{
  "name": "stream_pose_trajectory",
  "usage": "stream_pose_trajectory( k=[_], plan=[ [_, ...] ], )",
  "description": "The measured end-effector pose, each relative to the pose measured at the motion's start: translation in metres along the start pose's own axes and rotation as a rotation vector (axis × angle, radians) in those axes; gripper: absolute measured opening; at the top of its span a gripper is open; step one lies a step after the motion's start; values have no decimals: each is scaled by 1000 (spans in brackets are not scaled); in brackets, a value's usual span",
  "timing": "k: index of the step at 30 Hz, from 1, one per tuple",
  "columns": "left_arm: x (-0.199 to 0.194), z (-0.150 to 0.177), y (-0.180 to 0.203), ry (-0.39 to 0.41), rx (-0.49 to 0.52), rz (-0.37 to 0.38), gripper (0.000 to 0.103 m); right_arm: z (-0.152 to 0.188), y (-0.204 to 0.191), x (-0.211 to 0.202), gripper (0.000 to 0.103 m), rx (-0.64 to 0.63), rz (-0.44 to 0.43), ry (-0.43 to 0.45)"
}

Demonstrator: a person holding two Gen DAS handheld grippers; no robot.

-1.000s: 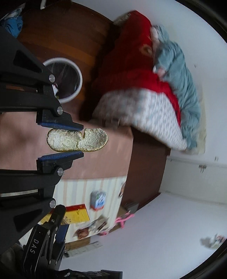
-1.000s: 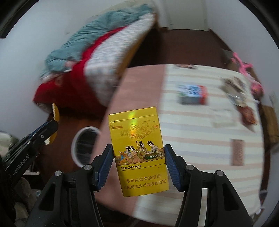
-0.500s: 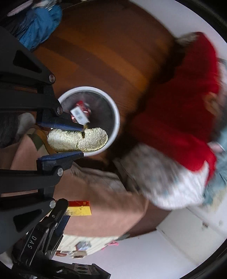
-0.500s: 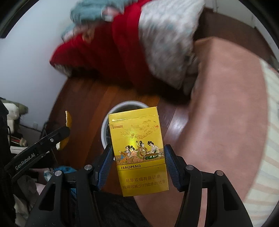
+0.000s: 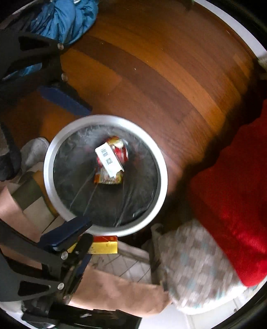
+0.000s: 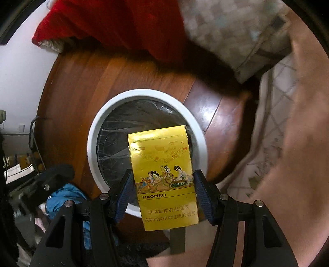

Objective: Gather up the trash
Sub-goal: 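Open both tools to drop the bread and yellow box into the bin, then move both tools back over the table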

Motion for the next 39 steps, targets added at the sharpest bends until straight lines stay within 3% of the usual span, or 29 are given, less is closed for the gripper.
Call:
stream_pose_trajectory(
  k=[1,2,3,7,9,20,29,39],
  plan=[
    [-1,1,-4,14,-8,-13,100,-4,-1,4,70,-3,10,-1],
    [-4,1,-8,22,-9,-21,100,-7,-1,6,86,0,18,10],
    [-6,3,-11,36,-5,-43,100,-8,-1,5,92,1,14,20],
    [-21,11,-23,97,9,-145,100,-6,-1,0,95,-5,40,57],
    [-30,17,-26,132,11,-181,100,1,-1,-8,103,-8,53,77],
    [-49,46,-16,170,53,-229,100,47,-2,-45,103,-57,167,146],
    [-64,67,-5,196,77,-232,100,74,-2,-67,103,-62,173,183],
    [-119,93,27,297,144,-225,100,106,1,-129,103,-48,128,287]
  ],
)
Point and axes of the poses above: each gripper's, at about its wrist camera, not at the fingertips, and x roughly the way its jaws point, y to its right, z to its underside, the point moved 2 cm from there along x, roughly the way its jaws point, and after that the axes turned 10 degrees about z, right-handed, at the moved point
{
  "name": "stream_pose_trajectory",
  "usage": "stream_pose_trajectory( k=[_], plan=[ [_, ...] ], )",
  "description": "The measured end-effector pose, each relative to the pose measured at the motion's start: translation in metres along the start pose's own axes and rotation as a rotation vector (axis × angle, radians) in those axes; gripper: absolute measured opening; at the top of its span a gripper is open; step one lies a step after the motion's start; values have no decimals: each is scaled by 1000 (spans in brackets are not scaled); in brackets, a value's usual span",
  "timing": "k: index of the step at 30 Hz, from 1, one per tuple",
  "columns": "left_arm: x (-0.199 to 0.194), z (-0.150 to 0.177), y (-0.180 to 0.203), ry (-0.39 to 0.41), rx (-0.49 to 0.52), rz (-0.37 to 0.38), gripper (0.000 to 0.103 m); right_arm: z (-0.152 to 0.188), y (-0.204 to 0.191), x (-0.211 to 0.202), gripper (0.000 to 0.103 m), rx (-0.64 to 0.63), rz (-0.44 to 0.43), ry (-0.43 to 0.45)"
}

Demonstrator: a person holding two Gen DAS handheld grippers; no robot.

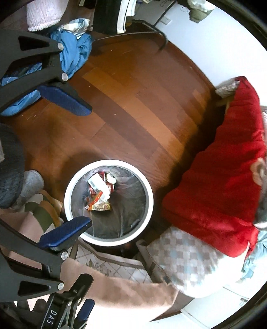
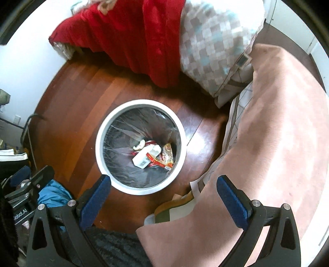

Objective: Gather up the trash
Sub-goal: 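Move both tools back over the table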

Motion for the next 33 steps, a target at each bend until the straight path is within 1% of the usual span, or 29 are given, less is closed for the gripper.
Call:
stream_pose_trajectory(
  k=[6,9,13,17,19,21,23,25,28,29,30,31,33],
  plan=[
    [-49,5,19,75,40,14,100,11,12,-52,103,29,-50,77],
    [-74,8,27,112,55,15,100,19,25,-84,103,70,-106,114],
    [-111,14,47,169,82,22,100,30,44,-123,103,111,-164,170],
    [-131,20,71,201,95,50,100,46,76,-158,103,173,-210,220],
    [-136,24,92,215,112,62,100,57,99,-172,103,214,-226,230],
    [-136,29,116,223,132,71,100,69,126,-182,103,253,-224,237],
    [-127,35,147,218,163,88,100,84,163,-188,103,294,-182,245],
    [-111,42,181,184,193,114,100,100,207,-188,103,345,-129,236],
    [-77,53,253,126,268,158,100,125,285,-177,103,446,-33,198],
    [-68,57,276,108,293,174,100,136,318,-170,103,491,12,180],
    [-58,60,296,95,315,186,100,144,344,-165,103,527,42,164],
    [-51,64,316,81,338,197,100,154,378,-157,103,576,74,144],
    [-30,67,368,53,406,224,100,172,434,-141,103,657,114,100]
  ],
)
Point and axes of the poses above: each gripper's, at about its wrist camera, not at the fingertips, and x roughly the way its jaws point, y to its right, z to its underside, the point moved 2 cm from there along x, roughly the way its jaws point, and after that the axes turned 10 degrees about z, right-handed, at the moved point
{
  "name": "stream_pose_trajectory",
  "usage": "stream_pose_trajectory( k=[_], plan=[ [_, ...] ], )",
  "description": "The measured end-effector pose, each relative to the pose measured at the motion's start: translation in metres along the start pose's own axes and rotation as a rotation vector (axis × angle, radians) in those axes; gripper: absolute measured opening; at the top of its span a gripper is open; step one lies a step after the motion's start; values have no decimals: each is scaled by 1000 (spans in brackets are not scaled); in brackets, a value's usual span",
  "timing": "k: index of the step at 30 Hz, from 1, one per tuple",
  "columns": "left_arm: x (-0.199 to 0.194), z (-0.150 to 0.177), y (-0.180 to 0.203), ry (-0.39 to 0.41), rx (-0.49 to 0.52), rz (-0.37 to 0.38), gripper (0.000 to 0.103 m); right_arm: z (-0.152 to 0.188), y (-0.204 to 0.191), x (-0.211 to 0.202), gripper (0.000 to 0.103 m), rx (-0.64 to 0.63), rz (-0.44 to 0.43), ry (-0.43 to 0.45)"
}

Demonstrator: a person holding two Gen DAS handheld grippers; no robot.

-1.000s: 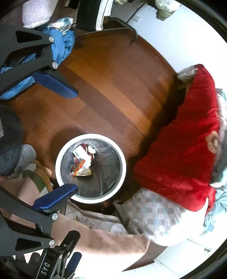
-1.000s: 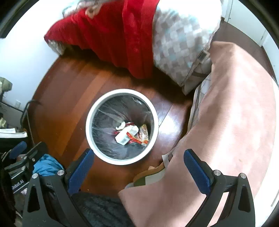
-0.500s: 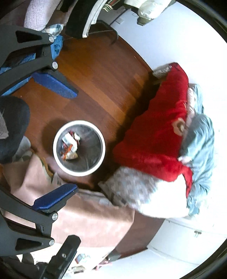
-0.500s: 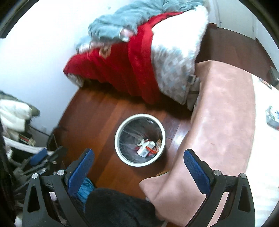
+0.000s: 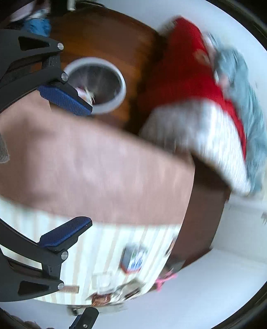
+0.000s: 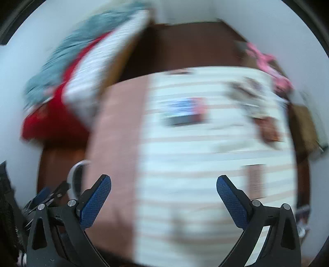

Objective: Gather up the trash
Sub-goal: 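Move both tools back over the table, then grasp the milk carton with the left tool while the right tool grasps the brown snack packet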

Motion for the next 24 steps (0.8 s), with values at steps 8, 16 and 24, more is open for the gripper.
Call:
stream_pose_trajectory(
  k=[8,16,24],
  plan=[
    [95,-63,145,-98,487,44,100,-67,118,84,99,113,125,-102],
    [156,-67,215,-295,974,175,99,-86,145,136,84,155,103,-180],
    [179,-73,219,-346,955,222,72,-85,145,145,47,174,72,-168]
  ],
)
Point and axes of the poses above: each gripper's, at about its wrist camera, not at the fingertips, and x roughly the way its jaws point, y to its right, z to its underside, the point moved 2 cm from there along x, roughly the way its jaws point, and after that the axes turned 10 degrees about z, right-handed, at the moved point
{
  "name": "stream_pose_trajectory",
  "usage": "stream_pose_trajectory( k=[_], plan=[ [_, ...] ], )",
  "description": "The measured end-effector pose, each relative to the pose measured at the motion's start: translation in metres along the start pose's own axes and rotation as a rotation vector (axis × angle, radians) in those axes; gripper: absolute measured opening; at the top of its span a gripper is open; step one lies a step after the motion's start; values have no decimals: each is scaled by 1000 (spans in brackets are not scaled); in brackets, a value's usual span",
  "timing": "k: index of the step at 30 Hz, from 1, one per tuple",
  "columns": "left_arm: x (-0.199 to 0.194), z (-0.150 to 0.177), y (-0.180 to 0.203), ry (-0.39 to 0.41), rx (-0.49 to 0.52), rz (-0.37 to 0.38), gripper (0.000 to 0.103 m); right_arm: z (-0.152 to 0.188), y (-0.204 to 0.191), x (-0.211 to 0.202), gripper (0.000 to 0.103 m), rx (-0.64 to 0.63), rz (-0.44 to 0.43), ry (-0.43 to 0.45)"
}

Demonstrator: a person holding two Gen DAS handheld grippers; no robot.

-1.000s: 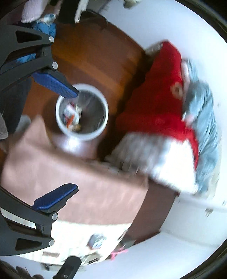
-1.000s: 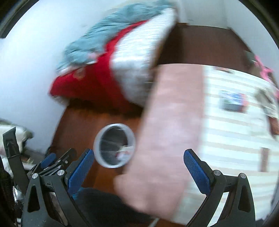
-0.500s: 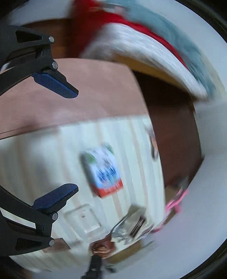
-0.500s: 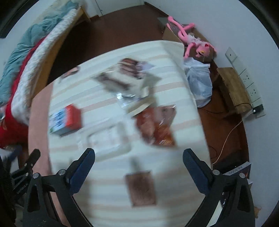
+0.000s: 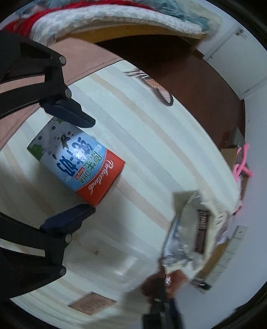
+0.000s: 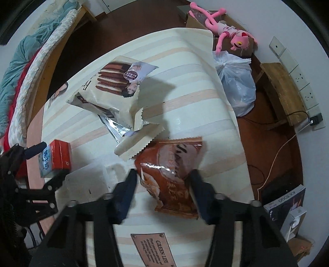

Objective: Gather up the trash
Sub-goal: 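Grasp the milk carton with the left tool while the right tool grasps the brown snack packet, then carry the milk carton and brown packet with both tools over the bin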

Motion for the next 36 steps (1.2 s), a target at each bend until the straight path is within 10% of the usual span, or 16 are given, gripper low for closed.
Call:
stream_pose_trajectory(
  k=[9,13,19,23,36],
  plan=[
    [-9,44,-18,-21,-476,50,70,27,2,-13,37,8,-27,-11],
    [1,51,-18,11,-482,139,70,32,5,-9,40,19,-13,-22],
    [6,52,8,13,-309,37,70,28,-1,-6,45,1,13,-25],
    [1,58,19,42,-356,19,53,29,-6,-8,35,-24,33,-3],
    [-84,141,62,256,-638,-151,51,90,-33,-62,28,-69,-37,89]
  ],
)
Point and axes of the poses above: each gripper's, at about its wrist camera, not at the fingertips, and x roughly the way its jaws point, y to its right, z to its underside, the point moved 2 cm from there along x, roughly the way its jaws point, and after that the axes turned 10 degrees about z, right-handed, at the moved point
